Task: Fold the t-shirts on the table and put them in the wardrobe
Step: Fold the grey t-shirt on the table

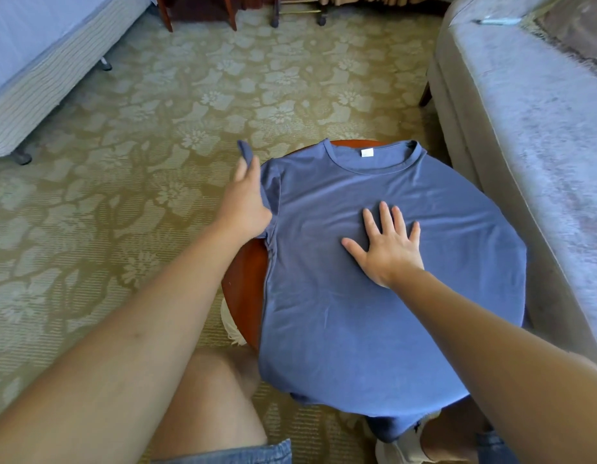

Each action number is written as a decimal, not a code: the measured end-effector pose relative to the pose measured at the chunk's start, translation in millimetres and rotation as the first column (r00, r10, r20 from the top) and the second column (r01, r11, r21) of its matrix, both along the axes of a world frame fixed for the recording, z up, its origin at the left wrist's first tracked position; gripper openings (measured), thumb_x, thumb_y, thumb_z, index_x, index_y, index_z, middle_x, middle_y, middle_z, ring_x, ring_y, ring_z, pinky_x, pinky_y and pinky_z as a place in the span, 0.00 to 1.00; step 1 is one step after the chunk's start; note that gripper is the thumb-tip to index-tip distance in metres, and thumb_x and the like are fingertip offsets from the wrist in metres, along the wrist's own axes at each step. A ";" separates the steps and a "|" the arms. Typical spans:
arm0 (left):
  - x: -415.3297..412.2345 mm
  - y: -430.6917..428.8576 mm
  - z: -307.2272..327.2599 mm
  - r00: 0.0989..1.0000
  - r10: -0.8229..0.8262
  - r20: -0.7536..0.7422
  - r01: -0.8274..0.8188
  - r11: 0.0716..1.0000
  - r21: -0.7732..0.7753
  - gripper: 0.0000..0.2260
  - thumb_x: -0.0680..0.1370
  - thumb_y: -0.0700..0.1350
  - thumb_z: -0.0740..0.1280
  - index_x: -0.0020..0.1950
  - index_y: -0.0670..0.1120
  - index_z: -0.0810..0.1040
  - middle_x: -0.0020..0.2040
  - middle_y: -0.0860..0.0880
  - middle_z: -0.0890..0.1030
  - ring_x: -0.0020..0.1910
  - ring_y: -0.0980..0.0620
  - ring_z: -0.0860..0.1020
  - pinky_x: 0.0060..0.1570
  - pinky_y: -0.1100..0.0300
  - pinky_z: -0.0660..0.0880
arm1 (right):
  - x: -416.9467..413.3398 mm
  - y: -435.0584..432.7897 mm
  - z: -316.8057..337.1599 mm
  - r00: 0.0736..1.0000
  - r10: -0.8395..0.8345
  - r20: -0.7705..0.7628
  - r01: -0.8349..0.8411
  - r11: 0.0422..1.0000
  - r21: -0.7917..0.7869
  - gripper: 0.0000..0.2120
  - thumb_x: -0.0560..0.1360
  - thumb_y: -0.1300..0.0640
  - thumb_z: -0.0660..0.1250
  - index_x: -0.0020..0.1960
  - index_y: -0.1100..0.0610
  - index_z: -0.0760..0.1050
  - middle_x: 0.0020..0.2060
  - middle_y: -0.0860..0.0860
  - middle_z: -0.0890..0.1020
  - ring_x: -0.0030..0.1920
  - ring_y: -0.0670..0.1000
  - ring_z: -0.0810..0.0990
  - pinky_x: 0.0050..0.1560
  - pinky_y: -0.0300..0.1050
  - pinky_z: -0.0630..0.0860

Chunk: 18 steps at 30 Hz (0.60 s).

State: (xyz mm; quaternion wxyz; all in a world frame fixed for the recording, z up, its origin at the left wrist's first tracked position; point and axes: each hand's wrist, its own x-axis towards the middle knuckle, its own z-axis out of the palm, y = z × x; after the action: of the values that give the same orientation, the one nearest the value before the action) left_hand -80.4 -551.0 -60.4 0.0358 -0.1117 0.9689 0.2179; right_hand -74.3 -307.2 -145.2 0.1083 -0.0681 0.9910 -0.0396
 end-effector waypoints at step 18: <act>-2.4 52.9 -80.7 0.984 -0.072 0.165 0.114 0.959 -0.259 0.32 0.80 0.66 0.44 0.80 0.54 0.45 0.80 0.48 0.40 0.78 0.45 0.39 0.75 0.43 0.41 | 1.0 -4.5 -2.9 0.999 -0.006 -0.032 0.005 1.000 -0.029 0.43 0.74 0.27 0.40 0.80 0.53 0.43 0.79 0.52 0.42 0.78 0.55 0.37 0.76 0.63 0.40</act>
State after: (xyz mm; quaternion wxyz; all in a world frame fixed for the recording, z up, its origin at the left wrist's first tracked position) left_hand -82.8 -498.1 -141.1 0.1054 -0.0862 0.9879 0.0740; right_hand -73.3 -311.7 -148.1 0.0911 -0.0676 0.9921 -0.0533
